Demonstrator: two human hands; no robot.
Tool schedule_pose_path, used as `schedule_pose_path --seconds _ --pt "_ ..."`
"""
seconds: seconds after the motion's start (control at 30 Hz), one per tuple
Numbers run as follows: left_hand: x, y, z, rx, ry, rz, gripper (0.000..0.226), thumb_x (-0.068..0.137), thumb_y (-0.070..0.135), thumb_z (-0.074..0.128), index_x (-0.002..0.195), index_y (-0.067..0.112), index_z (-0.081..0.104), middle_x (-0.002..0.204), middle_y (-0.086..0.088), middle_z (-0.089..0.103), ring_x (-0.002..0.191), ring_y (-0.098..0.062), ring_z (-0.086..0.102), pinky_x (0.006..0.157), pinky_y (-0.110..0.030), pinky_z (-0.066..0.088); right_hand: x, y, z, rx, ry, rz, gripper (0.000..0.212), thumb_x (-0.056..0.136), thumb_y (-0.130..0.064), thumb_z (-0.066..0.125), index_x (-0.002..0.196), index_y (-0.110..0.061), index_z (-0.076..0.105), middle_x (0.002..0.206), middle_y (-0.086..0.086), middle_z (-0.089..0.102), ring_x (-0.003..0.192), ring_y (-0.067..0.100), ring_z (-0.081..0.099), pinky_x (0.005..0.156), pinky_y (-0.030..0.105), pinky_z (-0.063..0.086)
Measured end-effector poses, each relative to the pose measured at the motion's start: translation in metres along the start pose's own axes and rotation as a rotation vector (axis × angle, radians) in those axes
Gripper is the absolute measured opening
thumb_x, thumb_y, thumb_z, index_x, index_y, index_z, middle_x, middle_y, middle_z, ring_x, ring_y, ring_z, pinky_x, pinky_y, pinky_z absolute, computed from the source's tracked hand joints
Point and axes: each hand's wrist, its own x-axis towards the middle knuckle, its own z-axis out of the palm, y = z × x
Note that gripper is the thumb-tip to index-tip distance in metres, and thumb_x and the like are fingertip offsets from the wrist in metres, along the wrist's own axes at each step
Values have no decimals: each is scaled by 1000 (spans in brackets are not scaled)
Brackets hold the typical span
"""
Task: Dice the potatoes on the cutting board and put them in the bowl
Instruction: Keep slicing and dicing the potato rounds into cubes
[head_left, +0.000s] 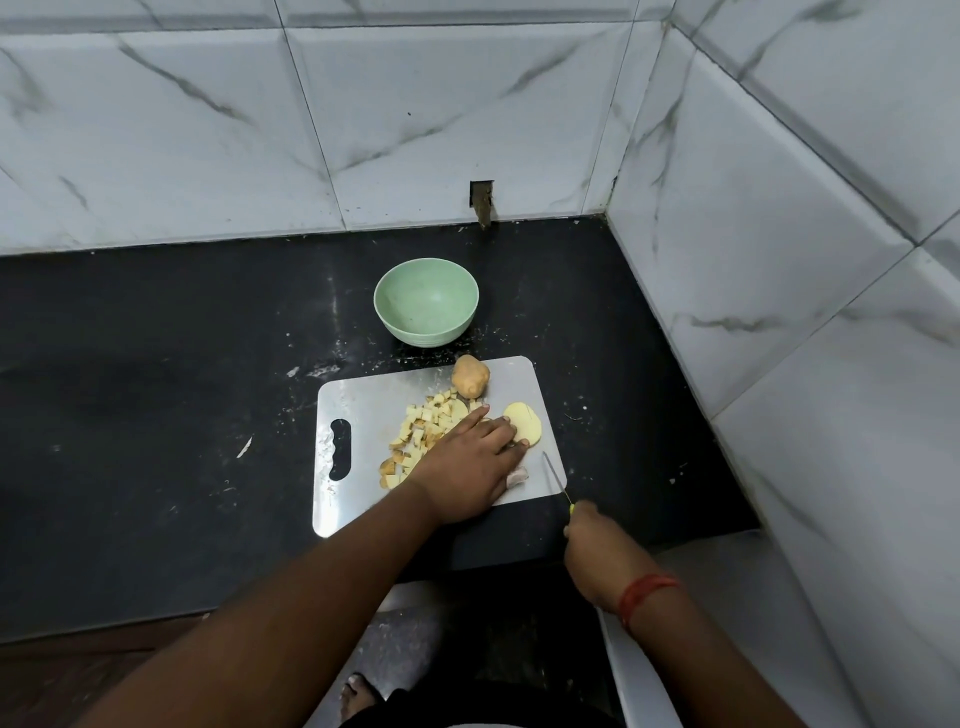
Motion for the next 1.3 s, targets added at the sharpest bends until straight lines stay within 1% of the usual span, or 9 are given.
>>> schedule_pose_path --seconds 0.13,0.23,0.4,0.53,0.7,0.8,1.03,1.17,1.3 --pt "-2 2 -3 -3 0 -4 54 105 49 41 139 12 59 137 -14 60 132 -30 54 123 -46 24 -1 -9 -17 54 66 4 30 93 -2 41 123 -3 41 120 16 62 107 28 63 85 31 50" --pt "-2 3 -5 -19 2 -12 57 104 52 42 134 7 59 137 -17 60 132 -31 54 125 -45 22 8 -26 -31 49 92 -2 28 96 -6 45 123 -1 42 119 20 60 105 32 63 78 30 45" --pt "-2 -1 -6 -43 -18 12 58 103 48 34 132 7 62 135 -17 59 131 -31 54 124 -47 24 34 -58 -46 24 57 71 37 94 -8 53 129 -2 43 128 17 57 112 30 61 89 33 48" --pt "-1 -1 -4 -54 -12 12 55 99 44 37 130 8 63 134 -15 59 131 -30 54 124 -47 26 46 -72 -46 -9 49 94 41 93 -9 56 132 -2 44 131 15 57 116 27 60 89 30 46" --pt "-1 -1 -3 -43 2 3 52 97 41 41 130 9 63 134 -14 61 130 -30 56 122 -45 25 48 -73 -40 -8 38 66 40 95 -8 53 133 -1 43 128 17 57 114 30 60 90 34 47" --pt "-1 0 -4 -23 11 0 54 100 44 35 128 10 65 133 -14 62 129 -29 57 122 -43 24 42 -60 -33 -7 73 -53 35 95 -12 49 128 0 47 121 20 59 110 37 59 87 40 48" --pt "0 2 -5 0 -9 -16 57 105 49 29 128 10 65 134 -13 62 130 -29 56 122 -45 24 24 -35 -12 -2 43 -5 38 93 -4 43 130 3 39 121 21 59 109 33 61 86 35 47" --pt "0 1 -3 18 -31 -10 58 106 49 28 132 10 62 137 -12 60 133 -29 53 123 -47 22 13 -22 -8 10 11 -48 30 98 -10 39 126 -1 43 118 19 58 107 36 59 86 37 48" --pt "-1 1 -3 19 -25 -5 62 105 48 24 134 9 61 138 -13 60 135 -30 52 124 -48 19 1 -10 -4 -10 -4 -31 23 96 -8 40 118 -5 43 115 18 59 105 34 61 83 33 47"
